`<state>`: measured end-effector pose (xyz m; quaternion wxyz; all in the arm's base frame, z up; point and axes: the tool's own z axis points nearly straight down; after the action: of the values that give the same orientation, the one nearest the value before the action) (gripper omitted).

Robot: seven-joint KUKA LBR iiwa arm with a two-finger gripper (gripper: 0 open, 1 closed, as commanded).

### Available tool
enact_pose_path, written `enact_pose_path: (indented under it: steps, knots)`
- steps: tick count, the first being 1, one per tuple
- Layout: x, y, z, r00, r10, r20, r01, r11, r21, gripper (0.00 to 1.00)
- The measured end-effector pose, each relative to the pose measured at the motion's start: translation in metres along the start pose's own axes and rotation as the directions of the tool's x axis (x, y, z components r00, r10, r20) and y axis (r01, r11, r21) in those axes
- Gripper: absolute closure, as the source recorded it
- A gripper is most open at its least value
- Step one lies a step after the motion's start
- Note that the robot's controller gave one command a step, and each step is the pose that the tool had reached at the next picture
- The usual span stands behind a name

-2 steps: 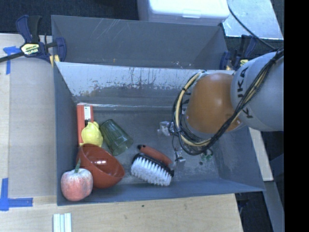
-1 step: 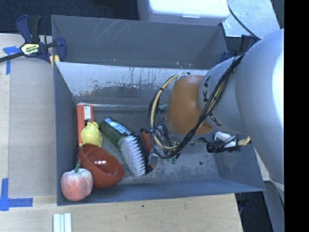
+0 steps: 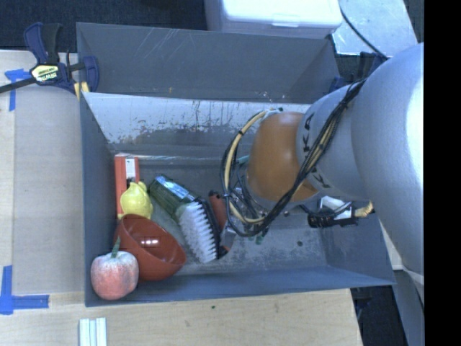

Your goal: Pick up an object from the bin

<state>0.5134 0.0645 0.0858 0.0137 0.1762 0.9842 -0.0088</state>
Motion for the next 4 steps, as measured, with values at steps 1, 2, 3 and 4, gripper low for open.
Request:
enact_pose_path:
  steps: [1, 2, 3, 4]
  knots:
    - [-0.002, -0.009, -0.001, 1.0, -0.004, -0.001, 0.004, 1.0, -0.018, 1.0]
    - [-0.064, 0.002, 0.007, 0.976, 0.214, -0.027, -0.214, 0.977, 0.0, 0.0]
    - [-0.068, 0.003, 0.007, 0.977, 0.214, -0.007, -0.214, 0.977, -0.01, 0.0]
    - [-0.068, 0.003, 0.007, 0.977, 0.214, -0.007, -0.214, 0.977, -0.01, 0.0]
